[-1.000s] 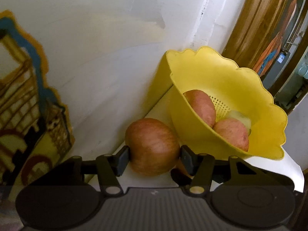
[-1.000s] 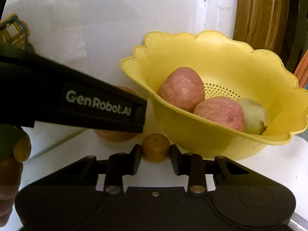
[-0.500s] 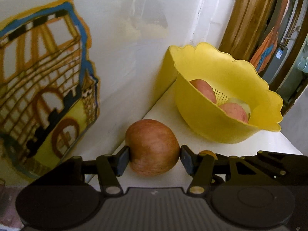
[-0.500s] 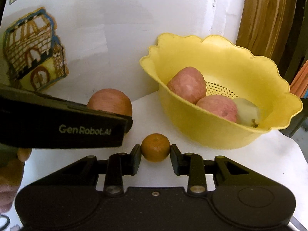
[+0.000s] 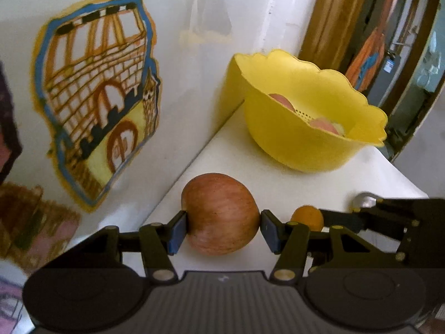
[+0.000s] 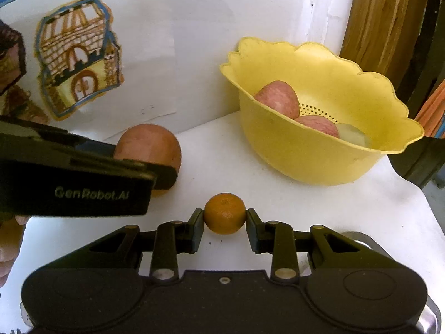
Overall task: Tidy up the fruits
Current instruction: 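Close the left tool on the apple while the right tool closes on the orange fruit, then carry the apple with the left tool while the right tool carries the orange fruit to the tray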
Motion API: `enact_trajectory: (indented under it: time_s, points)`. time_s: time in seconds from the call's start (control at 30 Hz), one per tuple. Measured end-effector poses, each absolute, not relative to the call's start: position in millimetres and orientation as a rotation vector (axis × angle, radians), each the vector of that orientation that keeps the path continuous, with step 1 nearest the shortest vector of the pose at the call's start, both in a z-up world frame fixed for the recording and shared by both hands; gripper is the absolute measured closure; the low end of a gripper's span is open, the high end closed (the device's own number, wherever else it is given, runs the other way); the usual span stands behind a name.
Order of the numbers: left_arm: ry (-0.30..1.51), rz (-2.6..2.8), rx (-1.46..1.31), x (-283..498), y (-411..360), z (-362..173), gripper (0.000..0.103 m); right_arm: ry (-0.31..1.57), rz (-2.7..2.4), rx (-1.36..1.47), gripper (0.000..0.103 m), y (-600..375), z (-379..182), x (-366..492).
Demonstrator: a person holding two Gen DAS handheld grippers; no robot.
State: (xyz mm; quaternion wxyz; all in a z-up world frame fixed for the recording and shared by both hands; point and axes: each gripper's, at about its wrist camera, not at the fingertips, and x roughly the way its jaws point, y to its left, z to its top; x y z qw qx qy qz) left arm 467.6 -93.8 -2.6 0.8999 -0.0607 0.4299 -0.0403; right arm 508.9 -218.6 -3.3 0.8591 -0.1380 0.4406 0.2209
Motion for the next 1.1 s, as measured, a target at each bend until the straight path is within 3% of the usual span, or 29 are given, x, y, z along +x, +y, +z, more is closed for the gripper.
enact_trajectory:
  time_s: [0.77, 1.1]
  points:
    - [0.884, -0.135, -0.011, 423, -131, 3, 0.042, 0.909, 0.394, -0.250, 0.069, -251, 23, 438]
    - [0.927, -0.157, -0.005, 432, -132, -10, 0.028, 0.916, 0.389, -0.258, 0.069, -252, 19, 434]
